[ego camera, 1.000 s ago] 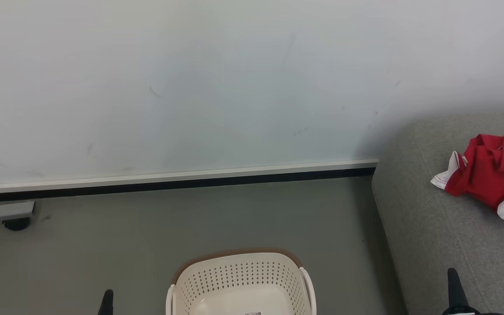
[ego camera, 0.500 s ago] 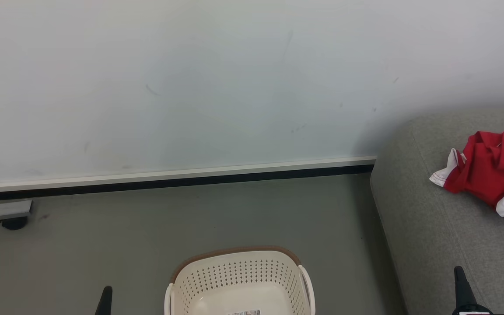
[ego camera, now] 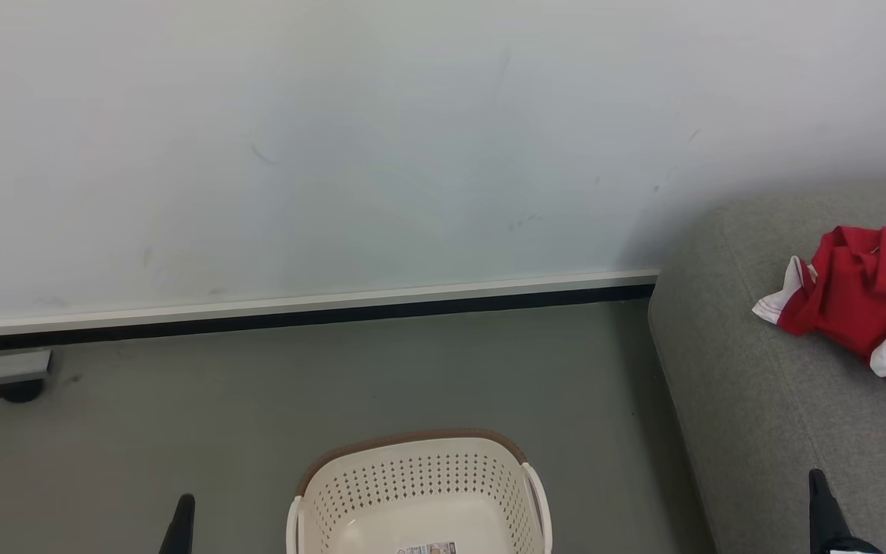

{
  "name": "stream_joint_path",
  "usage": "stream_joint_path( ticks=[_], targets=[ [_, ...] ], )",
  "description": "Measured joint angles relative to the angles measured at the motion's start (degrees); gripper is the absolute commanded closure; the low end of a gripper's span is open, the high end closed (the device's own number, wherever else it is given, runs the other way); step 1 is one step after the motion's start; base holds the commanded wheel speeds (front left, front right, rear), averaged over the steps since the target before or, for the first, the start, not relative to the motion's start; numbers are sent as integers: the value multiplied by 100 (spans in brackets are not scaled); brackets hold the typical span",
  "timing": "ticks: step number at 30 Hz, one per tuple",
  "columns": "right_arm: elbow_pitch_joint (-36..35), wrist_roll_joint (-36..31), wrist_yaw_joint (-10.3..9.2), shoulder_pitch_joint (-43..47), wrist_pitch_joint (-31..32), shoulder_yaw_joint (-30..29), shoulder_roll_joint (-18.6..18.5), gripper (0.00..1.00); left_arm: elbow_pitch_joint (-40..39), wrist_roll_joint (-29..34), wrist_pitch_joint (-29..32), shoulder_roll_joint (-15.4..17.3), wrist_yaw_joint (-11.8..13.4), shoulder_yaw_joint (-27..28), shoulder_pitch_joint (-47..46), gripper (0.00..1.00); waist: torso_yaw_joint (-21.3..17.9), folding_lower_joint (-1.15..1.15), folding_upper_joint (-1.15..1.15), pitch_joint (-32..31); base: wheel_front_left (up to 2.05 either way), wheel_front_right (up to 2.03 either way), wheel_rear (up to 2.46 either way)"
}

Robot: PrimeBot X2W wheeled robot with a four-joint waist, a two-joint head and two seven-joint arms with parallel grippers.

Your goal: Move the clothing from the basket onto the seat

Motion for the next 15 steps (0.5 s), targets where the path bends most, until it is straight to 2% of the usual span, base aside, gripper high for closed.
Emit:
stream_joint_path(
  ticks=[15],
  targets=[
    [-160, 666, 0, 21, 151, -131, 22, 100, -4, -630, 178, -23, -97, 82, -52, 100, -36, 0, 0, 51, 0, 0, 0]
  ],
)
